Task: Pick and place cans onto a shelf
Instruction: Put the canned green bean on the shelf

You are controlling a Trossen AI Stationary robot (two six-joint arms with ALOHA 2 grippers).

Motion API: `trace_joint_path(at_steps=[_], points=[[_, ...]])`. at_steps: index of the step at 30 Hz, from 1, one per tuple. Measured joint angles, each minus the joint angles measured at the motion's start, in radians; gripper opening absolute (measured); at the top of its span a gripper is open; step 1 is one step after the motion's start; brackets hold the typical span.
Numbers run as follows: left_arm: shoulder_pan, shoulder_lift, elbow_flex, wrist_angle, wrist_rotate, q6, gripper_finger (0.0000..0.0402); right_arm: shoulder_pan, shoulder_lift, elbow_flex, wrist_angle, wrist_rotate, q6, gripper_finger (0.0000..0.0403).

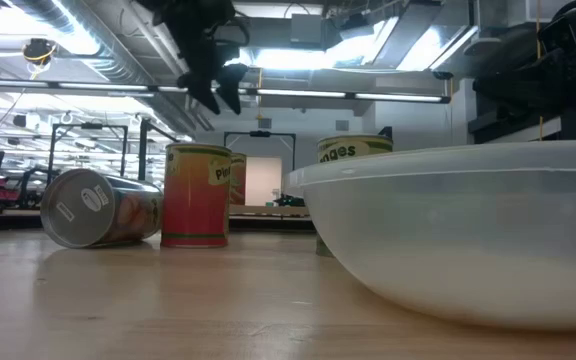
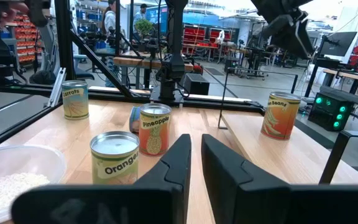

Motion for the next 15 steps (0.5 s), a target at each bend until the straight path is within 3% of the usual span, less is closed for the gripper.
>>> trace_joint_path(at_steps=[5,15], points=[[0.034,0.0,-0.042,-0.003,0.098,-0.002,0.0342,0.0,0.0,0.0,0.0,0.0,0.0,0.0045],[0.06,0.079,-0.088,0.006,0.151,-0.002,0.0341,0.0,0.0,0.0,0.0,0.0,0.0,0.0045]])
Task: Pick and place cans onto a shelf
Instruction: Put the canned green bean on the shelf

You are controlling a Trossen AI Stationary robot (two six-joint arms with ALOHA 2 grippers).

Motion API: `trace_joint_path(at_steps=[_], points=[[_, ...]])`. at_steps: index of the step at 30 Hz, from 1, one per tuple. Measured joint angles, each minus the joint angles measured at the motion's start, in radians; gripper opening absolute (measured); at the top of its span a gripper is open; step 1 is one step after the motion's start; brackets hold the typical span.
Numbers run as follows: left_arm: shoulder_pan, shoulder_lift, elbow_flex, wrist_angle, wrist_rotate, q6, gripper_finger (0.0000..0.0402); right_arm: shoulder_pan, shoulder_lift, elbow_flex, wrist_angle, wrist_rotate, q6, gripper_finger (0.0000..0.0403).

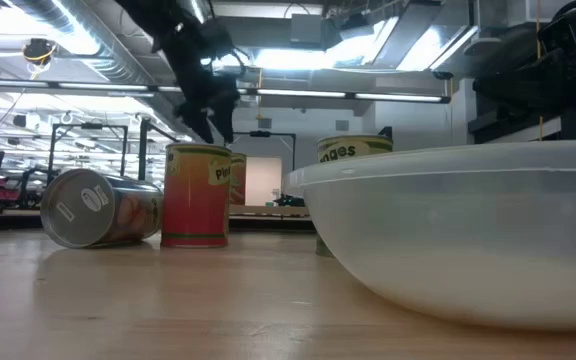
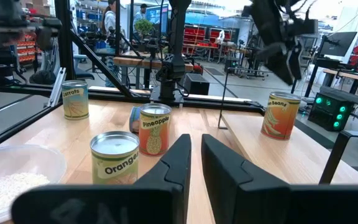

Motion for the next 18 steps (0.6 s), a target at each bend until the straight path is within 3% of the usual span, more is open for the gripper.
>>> trace_joint_path(at_steps=[11,18], points=[[0.0,0.07,0.002,0.016,0.008,0.0,0.0339,0.0,0.0,0.0,0.0,0.0,0.0,0.0045],[-0.002,0.071,0.002,0.022,0.011,-0.002,0.0296,-0.001,0.0,0.0,0.0,0.0,0.0,0.0045]])
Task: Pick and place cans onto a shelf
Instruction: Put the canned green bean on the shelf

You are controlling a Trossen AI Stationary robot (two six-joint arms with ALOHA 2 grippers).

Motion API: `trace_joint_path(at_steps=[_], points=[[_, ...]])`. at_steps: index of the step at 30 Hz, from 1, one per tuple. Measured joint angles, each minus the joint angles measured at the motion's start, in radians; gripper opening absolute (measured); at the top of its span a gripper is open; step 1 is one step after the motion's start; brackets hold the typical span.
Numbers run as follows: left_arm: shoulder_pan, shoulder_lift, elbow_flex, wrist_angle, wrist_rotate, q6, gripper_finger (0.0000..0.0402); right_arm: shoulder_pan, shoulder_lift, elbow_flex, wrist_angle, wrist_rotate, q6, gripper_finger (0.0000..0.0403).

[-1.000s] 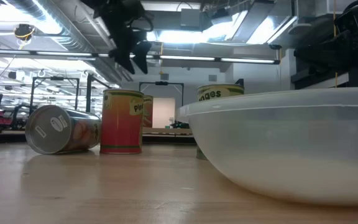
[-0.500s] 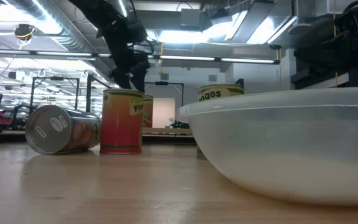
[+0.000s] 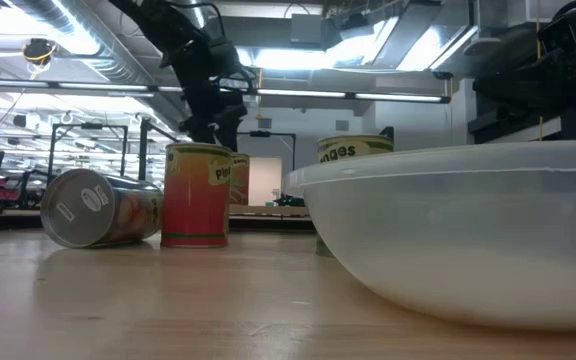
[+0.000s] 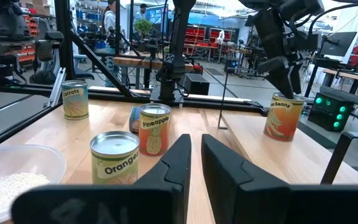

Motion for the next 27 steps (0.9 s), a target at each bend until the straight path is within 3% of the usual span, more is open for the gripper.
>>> trace_joint_path(at_steps=[13,27], points=[[0.0,0.001,-0.001,0.0,-0.004,0.0,0.0201,0.0,0.0,0.0,0.0,0.0,0.0,0.0045],[0.001,0.001,-0.002,-0.002,-0.07,0.002,0.0135,0.0,0.0,0.0,0.0,0.0,0.0,0.0045]])
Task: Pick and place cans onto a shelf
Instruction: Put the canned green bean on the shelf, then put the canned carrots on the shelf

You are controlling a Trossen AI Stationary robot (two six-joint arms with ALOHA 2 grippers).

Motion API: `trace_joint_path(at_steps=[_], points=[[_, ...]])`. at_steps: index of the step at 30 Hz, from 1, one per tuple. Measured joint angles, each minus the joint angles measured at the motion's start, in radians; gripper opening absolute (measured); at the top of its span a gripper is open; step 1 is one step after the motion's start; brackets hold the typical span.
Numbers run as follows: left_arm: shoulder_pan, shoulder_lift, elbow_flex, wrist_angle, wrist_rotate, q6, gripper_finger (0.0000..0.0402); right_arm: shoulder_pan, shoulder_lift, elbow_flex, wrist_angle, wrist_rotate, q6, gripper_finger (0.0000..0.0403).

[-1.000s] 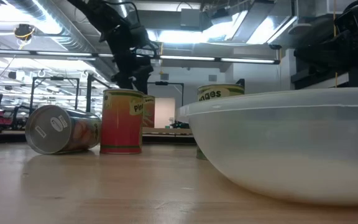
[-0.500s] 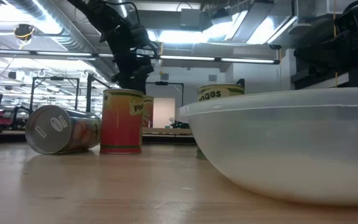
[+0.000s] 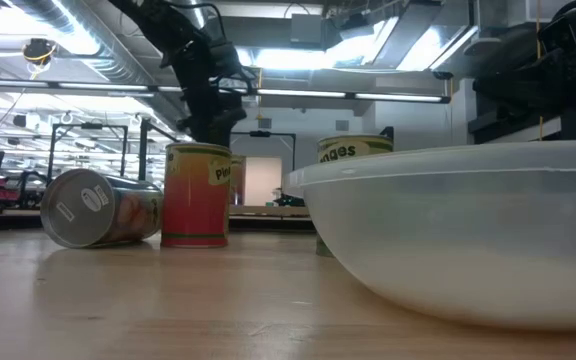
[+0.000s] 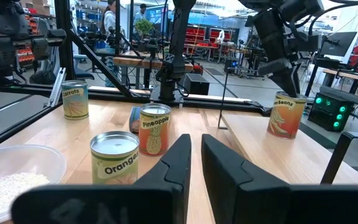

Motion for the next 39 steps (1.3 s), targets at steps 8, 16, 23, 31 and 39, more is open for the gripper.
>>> trace_joint_path(at_steps=[8,16,23,31,39], points=[[0.0,0.0,0.0,0.0,-0.074,0.008,0.0122,0.0,0.0,0.0,0.0,0.0,0.0,0.0045],[0.0,0.001,-0.001,-0.002,-0.158,0.037,0.0121,0.0,0.0,0.0,0.0,0.0,0.0,0.0045],[0.001,0.002,-0.002,0.028,-0.202,0.076,0.0121,0.0,0.0,0.0,0.0,0.0,0.0,0.0045],[0.0,0.002,-0.002,0.102,-0.217,0.087,0.0121,0.0,0.0,0.0,0.0,0.0,0.0,0.0045],[-0.027,-0.001,0.041,0.099,-0.164,0.059,0.0121,0.0,0.0,0.0,0.0,0.0,0.0,0.0045]])
